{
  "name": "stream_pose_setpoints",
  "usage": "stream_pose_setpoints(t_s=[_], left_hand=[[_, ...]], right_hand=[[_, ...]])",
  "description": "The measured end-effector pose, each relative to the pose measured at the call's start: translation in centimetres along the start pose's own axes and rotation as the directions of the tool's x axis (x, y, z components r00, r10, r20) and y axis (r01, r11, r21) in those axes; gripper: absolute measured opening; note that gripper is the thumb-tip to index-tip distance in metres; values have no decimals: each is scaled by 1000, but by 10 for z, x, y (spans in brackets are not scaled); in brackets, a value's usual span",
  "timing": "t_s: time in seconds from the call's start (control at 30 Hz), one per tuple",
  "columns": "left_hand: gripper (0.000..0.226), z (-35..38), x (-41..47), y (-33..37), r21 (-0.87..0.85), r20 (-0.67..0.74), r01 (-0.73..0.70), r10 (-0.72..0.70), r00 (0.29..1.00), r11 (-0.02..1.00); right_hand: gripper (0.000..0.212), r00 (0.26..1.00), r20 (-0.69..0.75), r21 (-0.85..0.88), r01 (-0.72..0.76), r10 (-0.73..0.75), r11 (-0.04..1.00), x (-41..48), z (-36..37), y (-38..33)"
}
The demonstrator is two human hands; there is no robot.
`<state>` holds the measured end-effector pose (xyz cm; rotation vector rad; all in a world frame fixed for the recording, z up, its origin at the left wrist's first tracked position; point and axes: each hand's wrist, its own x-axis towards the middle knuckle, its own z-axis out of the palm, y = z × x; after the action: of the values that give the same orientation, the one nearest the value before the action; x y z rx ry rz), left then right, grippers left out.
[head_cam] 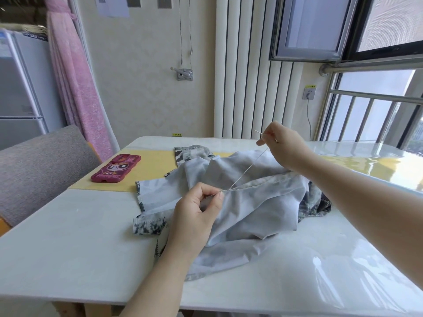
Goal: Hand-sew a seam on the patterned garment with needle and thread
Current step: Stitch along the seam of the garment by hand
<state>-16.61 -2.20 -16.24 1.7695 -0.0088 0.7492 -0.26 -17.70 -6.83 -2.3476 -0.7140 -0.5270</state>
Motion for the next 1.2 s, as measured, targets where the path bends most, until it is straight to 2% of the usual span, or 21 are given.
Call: stream_pose_setpoints(t_s=[0.13,0.23,0.3,0.4,0.5,0.63,0.87,0.97,1.13,1.2], left_hand=[[9,0,0,-1,-5,-1,1,-1,1000,1000],[9,0,1,-2,-28,6,2,-1,1000,1000],[9,0,1,-3,-35,5,2,-1,1000,999],[9,1,1,-3,-54,0,3,-3,1000,999],[9,1,1,-2,-75,3,13,-13,1000,997],[10,0,1,-1,-79,5,26,-26,1000,997],[12,-5,1,-4,107,22,36,-39,999,994],[11,-7,1,-8,203,18,16,-20,1000,979],[14,-6,2,-7,296,-7,-107,115,993,949],[12,-6,2,-7,315,-20,-143,157,987,938]], right_hand=[[13,1000,3,-11,22,-22,1000,-3,2,-3],[14,989,-24,13,149,-148,989,-13,0,-20],[13,962,-19,-3,273,-273,962,-24,3,-34],[17,907,3,-115,418,-420,901,-46,14,-45],[29,874,-24,-188,472,-485,861,-63,24,-46],[22,827,-55,-209,538,-559,817,-69,34,-42],[21,841,159,-116,536,-517,836,-70,27,-25],[25,833,165,-150,551,-528,821,-70,24,-20],[32,831,127,-117,555,-542,824,-73,22,-20],[25,826,98,-91,562,-555,822,-75,22,-20]])
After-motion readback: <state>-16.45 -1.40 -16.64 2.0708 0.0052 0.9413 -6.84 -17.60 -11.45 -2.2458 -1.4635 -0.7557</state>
